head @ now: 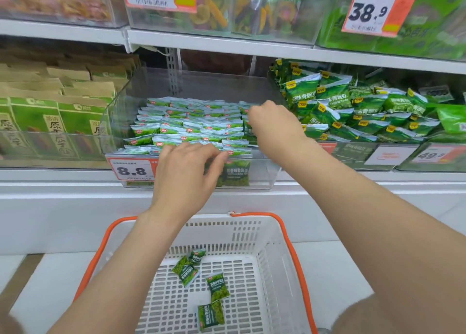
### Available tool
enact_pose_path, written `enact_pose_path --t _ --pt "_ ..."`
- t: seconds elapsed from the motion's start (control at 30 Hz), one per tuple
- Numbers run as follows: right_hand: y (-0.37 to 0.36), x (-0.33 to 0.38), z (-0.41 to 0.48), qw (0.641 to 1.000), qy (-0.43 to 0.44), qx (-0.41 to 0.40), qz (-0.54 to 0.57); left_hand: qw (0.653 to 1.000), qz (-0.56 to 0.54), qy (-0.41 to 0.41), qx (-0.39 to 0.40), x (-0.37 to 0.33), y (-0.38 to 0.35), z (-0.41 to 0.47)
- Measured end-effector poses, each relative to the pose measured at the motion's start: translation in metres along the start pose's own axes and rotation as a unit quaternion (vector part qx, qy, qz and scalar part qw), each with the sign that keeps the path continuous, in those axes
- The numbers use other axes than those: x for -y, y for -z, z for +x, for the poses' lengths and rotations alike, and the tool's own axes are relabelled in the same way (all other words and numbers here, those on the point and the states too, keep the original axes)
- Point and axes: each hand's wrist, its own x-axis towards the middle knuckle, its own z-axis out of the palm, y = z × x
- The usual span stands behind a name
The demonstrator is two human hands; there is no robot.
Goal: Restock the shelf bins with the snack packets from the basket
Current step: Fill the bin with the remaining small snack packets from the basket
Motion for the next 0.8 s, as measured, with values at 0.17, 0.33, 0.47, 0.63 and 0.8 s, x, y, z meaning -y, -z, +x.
enact_pose_path --t 0.17,0.33,0.47,0.63,0.8 --pt "-0.017 0.009 0.036 0.993 0.013 0.042 -0.114 0.999 -0.020 -0.006 -0.028 0.001 -0.003 -0.003" --pt "-0.029 0.008 0.060 0.995 -0.045 0.069 -0.052 0.998 -0.033 -0.021 -0.045 0.009 -0.008 -0.005" --pt "-0.038 0.011 0.065 0.994 -0.047 0.090 -0.042 0.997 -0.031 -0.036 -0.064 0.011 -0.012 -0.006" --pt "-0.035 0.011 0.062 0.997 -0.056 0.056 0.003 0.996 -0.034 -0.044 -0.075 0.013 -0.014 -0.007" --pt "-0.010 0.011 0.041 0.999 -0.038 0.026 0.022 0.997 -0.034 -0.049 -0.057 0.013 -0.010 -0.007"
